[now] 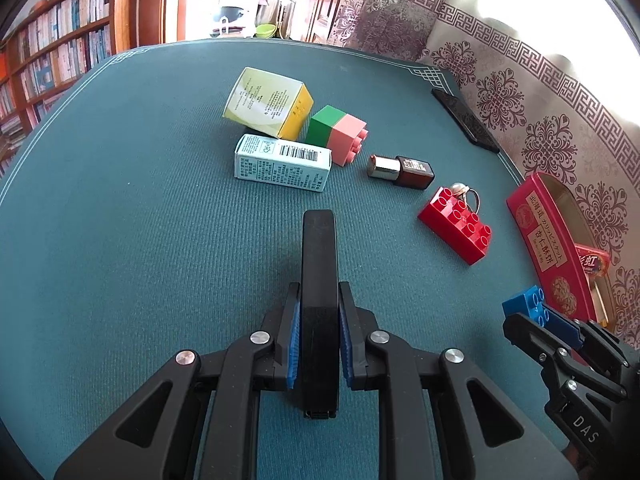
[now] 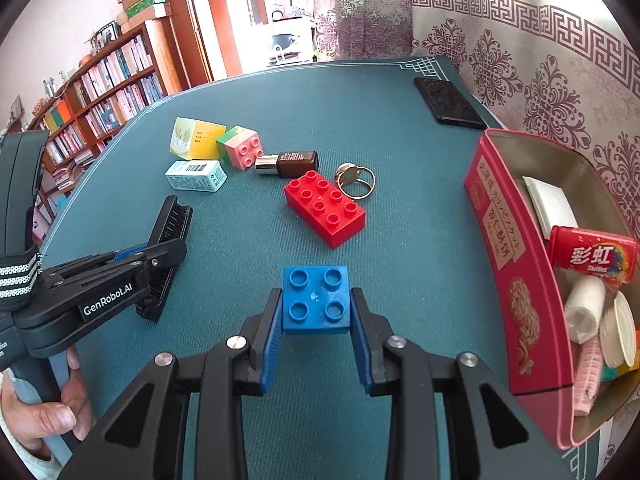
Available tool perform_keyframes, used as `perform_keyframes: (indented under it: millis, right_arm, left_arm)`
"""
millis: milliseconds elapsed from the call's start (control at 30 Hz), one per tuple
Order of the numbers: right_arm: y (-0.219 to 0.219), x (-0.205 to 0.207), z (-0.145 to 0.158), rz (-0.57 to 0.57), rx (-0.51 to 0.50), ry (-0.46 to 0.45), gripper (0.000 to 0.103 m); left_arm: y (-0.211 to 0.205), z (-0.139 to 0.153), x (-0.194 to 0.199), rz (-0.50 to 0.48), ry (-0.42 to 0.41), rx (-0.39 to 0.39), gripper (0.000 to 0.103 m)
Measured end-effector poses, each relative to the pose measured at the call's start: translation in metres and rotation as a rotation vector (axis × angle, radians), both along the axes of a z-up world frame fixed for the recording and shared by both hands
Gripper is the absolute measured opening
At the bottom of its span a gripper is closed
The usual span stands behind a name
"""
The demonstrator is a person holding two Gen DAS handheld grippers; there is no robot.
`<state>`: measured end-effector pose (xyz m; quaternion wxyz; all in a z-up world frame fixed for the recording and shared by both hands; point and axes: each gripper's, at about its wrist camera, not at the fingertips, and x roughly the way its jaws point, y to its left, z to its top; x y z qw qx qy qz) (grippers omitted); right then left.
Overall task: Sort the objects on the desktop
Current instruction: 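Carry the black comb and blue block into the red tin and release both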
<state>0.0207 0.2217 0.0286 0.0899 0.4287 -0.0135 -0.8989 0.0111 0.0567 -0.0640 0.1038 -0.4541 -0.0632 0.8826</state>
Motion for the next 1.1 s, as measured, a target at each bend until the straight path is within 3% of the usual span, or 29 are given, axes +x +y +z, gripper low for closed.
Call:
perform_keyframes:
  millis: [267, 933, 1100]
  right_arm:
    - [0.017, 0.01, -0.001, -0.019, -0.044, -0.005, 0.035]
    - [0.071, 0.038, 0.028, -0.094, -0.117, 0.096, 0.035]
    - [0.086, 0.043, 0.03, -0.12, -0.137, 0.109, 0.035]
  left_arm:
    - [0.007, 0.009, 0.023, 0.026, 0.005, -0.002, 0.018]
    - [0.07, 0.039, 0.042, -0.131, 0.064, -0.028, 0.018]
    - [0.073, 0.028, 0.039, -0.116, 0.029, -0.056, 0.018]
